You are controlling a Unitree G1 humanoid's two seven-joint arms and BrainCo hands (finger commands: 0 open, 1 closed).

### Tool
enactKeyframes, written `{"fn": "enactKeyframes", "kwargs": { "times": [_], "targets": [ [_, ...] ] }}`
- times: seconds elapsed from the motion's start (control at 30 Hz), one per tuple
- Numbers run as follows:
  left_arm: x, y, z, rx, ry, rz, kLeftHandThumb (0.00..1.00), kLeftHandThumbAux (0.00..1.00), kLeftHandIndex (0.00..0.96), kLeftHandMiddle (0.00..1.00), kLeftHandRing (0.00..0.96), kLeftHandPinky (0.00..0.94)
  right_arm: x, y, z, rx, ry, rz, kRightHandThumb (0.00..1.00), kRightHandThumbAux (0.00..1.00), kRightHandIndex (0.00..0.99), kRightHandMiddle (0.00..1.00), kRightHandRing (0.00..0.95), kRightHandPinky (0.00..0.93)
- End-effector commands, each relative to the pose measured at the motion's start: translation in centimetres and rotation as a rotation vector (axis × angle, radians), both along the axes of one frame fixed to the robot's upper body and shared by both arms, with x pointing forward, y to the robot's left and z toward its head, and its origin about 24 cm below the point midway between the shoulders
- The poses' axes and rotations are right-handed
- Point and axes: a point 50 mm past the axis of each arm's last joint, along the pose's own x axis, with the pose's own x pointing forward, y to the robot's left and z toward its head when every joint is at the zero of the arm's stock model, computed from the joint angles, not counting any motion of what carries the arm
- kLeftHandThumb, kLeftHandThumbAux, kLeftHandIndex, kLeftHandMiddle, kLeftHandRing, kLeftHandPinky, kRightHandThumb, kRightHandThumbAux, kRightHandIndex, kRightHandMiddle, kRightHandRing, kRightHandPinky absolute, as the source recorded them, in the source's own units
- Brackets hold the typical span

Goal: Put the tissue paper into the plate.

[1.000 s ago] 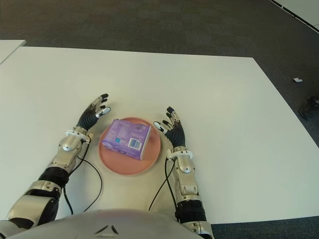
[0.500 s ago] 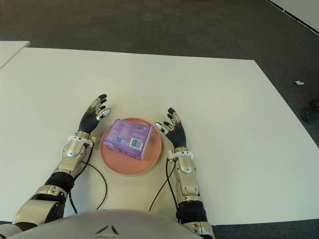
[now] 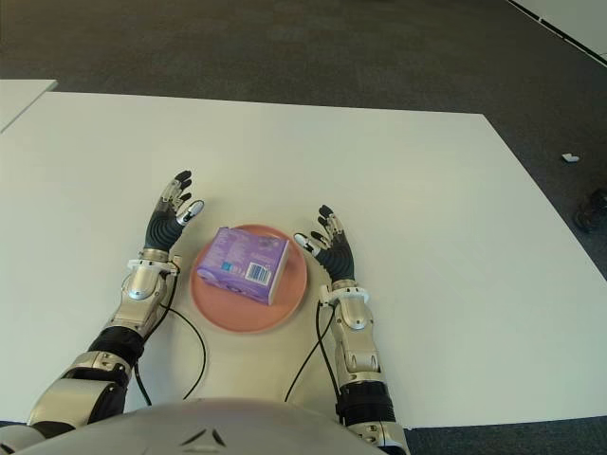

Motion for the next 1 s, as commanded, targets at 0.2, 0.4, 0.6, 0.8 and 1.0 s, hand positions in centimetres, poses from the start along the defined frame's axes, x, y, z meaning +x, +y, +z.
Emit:
{"fn": "enactKeyframes", "kwargs": {
  "times": [0.2, 0.4, 0.6, 0.8, 1.0],
  "targets": [
    [-1.9, 0.2, -2.7, -0.008, 0.119, 0.073, 0.0, 0.46, 0.0, 0.0, 0.0, 0.0, -1.4, -0.7, -2.5, -0.015, 0.151, -0.014, 0.019, 0.677, 0.0, 0.007, 0.008, 0.028],
    [-2.1, 0.4, -3.0, -0.007, 0.126, 0.104, 0.0, 0.471, 0.0, 0.0, 0.0, 0.0, -1.3, -0.8, -2.5, -0.021, 0.151, -0.011, 0.019, 0.668, 0.0, 0.005, 0.002, 0.025],
    [-2.5, 1.2, -4.4, -0.014, 0.195, 0.18, 0.0, 0.461, 0.0, 0.0, 0.0, 0.0, -1.3, -0.8, -2.5, -0.016, 0.147, -0.011, 0.024, 0.678, 0.0, 0.008, 0.002, 0.031],
    [-3.0, 1.7, -5.1, -0.016, 0.217, 0.229, 0.0, 0.464, 0.0, 0.0, 0.0, 0.0, -1.4, -1.0, -2.4, -0.009, 0.146, -0.013, 0.032, 0.688, 0.0, 0.006, 0.004, 0.042],
    [-3.2, 1.9, -5.2, -0.018, 0.22, 0.227, 0.0, 0.471, 0.0, 0.0, 0.0, 0.0, -1.5, -1.0, -2.3, -0.015, 0.145, -0.013, 0.027, 0.674, 0.0, 0.008, 0.003, 0.025]
  ]
}}
